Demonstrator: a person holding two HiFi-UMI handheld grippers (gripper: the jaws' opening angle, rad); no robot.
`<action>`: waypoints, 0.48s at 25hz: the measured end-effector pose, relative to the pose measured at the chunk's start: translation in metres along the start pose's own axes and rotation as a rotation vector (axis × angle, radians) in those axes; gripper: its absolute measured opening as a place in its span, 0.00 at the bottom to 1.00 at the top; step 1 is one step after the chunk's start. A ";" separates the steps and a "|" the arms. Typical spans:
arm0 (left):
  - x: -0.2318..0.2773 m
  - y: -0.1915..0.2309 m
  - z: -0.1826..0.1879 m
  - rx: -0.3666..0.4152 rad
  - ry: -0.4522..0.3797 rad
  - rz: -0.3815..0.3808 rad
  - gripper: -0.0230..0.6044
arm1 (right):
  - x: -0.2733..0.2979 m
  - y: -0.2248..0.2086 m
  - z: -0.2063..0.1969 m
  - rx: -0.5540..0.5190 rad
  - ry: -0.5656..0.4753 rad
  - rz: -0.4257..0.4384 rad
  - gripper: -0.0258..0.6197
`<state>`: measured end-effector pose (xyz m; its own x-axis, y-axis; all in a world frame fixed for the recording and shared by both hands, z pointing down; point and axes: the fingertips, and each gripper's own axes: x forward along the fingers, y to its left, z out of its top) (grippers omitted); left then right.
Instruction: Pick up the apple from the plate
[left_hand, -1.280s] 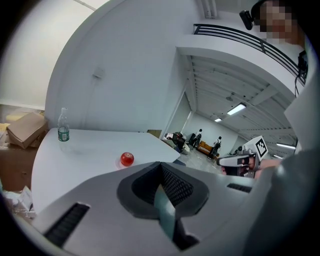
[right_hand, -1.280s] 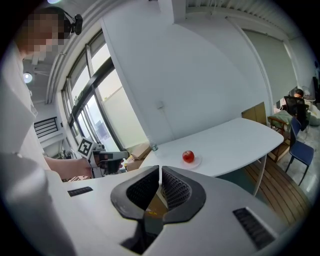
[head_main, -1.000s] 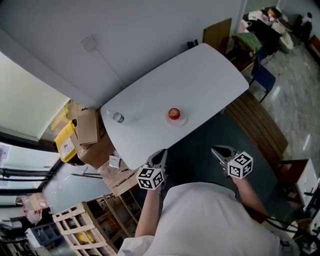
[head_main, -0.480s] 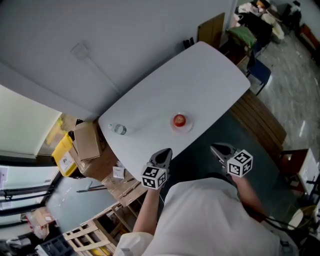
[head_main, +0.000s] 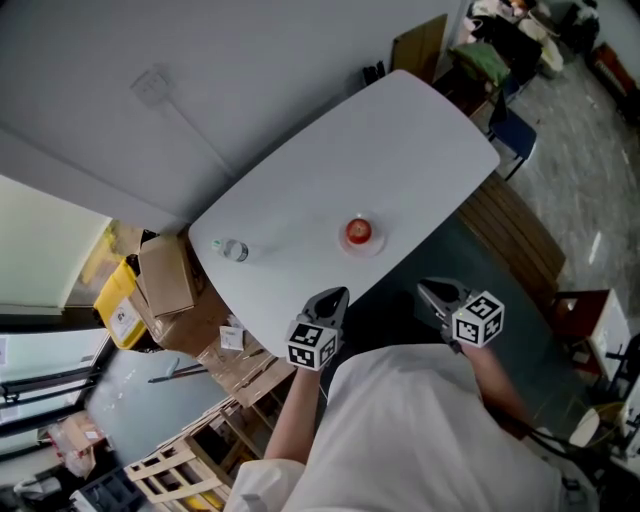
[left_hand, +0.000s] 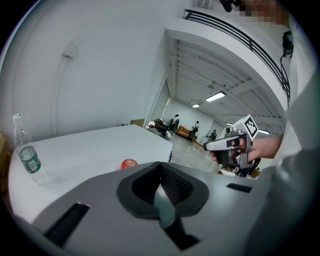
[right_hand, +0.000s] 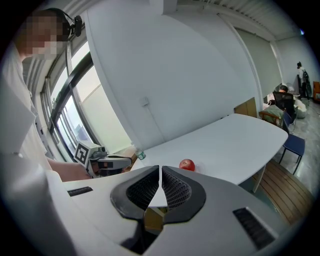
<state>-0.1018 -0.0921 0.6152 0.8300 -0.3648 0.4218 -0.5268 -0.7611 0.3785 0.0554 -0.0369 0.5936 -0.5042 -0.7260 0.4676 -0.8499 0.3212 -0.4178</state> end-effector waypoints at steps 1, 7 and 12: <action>0.000 0.000 0.000 0.001 0.002 0.004 0.04 | 0.000 0.000 -0.001 0.001 0.003 0.002 0.10; 0.006 -0.004 0.001 0.000 0.006 0.030 0.04 | 0.003 -0.003 0.001 -0.017 0.038 0.041 0.10; 0.011 -0.002 0.002 0.005 0.011 0.076 0.04 | 0.020 -0.013 0.007 -0.030 0.070 0.080 0.10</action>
<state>-0.0909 -0.0961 0.6175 0.7854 -0.4161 0.4582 -0.5876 -0.7340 0.3406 0.0581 -0.0597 0.6029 -0.5792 -0.6535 0.4872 -0.8101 0.3951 -0.4331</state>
